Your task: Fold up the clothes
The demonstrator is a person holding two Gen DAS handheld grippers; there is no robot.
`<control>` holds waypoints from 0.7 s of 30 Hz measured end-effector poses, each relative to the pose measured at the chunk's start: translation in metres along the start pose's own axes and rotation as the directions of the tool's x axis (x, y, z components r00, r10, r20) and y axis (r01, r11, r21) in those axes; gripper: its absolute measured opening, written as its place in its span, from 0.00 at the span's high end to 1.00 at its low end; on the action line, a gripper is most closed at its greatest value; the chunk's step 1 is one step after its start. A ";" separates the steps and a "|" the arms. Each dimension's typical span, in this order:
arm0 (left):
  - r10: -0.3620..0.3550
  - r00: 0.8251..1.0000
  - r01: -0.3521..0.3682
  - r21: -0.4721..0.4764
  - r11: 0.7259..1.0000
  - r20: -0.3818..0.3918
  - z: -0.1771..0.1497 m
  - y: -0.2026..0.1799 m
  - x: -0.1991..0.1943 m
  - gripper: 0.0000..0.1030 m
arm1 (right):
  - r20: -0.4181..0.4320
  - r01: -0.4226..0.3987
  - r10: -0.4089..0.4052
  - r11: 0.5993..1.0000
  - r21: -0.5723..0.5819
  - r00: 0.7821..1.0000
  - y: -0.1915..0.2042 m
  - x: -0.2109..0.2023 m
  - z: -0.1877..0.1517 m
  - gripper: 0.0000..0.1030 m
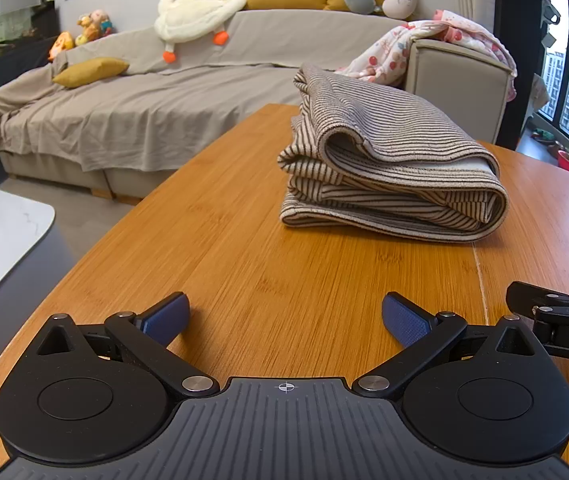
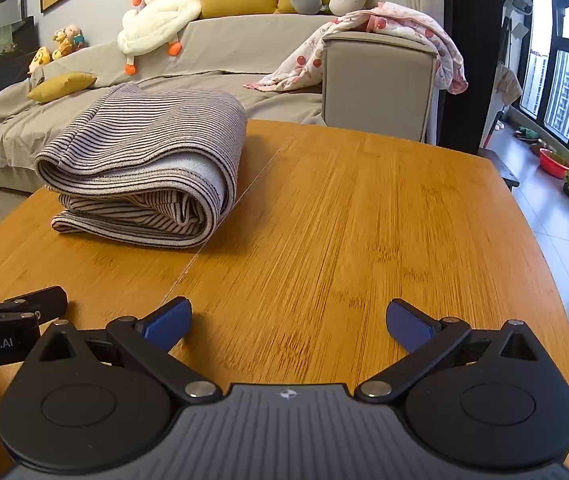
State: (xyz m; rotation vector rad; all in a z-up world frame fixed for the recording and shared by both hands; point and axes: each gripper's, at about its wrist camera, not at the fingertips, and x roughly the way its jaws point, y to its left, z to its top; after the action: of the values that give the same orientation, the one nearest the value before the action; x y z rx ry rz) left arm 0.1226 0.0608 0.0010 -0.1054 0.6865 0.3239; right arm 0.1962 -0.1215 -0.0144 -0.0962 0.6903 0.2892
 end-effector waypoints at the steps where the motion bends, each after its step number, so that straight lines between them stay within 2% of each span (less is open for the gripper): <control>1: 0.000 1.000 0.000 0.000 1.000 0.000 0.000 0.000 0.000 0.00 | 0.000 0.000 0.000 1.000 0.000 1.000 0.000 0.000 0.000 0.00; 21: 0.000 1.000 0.000 -0.001 1.000 -0.001 0.000 0.000 -0.001 0.00 | 0.000 0.000 0.000 1.000 0.000 1.000 -0.001 0.000 0.001 0.00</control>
State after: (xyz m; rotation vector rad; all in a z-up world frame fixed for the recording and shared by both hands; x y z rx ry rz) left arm 0.1220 0.0604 0.0010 -0.1071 0.6869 0.3241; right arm 0.1964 -0.1221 -0.0138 -0.0962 0.6905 0.2895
